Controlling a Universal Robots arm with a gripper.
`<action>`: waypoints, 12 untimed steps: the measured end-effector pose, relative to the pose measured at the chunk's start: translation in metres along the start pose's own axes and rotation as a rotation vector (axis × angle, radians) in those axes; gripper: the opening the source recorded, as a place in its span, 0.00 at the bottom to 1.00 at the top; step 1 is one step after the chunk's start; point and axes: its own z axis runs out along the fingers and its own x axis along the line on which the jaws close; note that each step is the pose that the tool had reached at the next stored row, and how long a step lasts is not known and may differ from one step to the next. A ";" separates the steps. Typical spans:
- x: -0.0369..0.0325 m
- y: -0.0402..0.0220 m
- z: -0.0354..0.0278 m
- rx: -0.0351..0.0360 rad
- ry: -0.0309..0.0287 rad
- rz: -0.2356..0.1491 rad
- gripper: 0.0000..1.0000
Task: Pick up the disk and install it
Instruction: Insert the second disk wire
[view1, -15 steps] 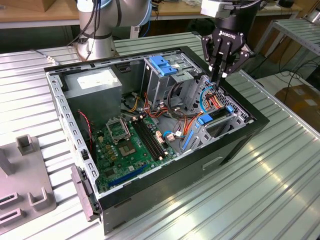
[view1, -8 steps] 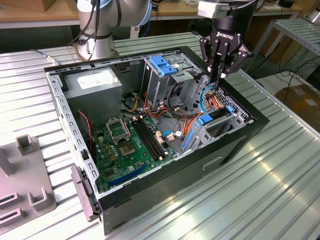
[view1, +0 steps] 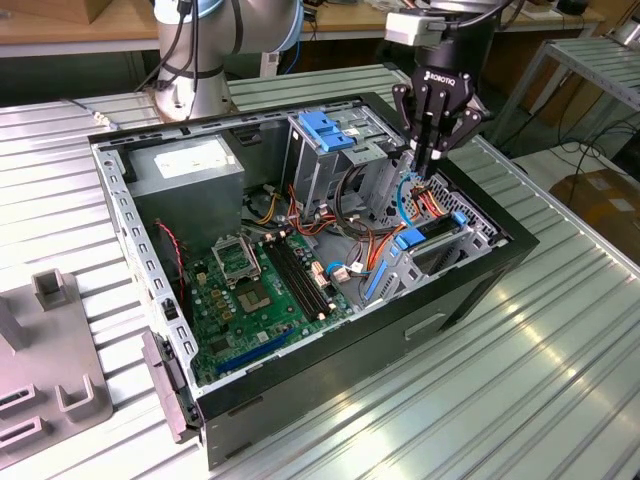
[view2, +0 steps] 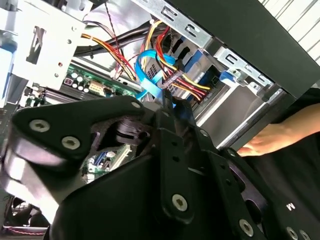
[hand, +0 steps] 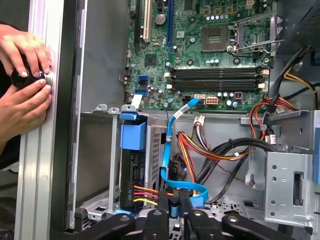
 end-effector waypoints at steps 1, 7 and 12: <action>0.0000 0.0000 0.0002 -0.0001 0.0014 0.000 0.16; 0.0007 0.0000 0.0008 0.0000 0.0010 0.000 0.16; 0.0131 0.0004 0.0059 0.0031 -0.0634 -0.002 0.16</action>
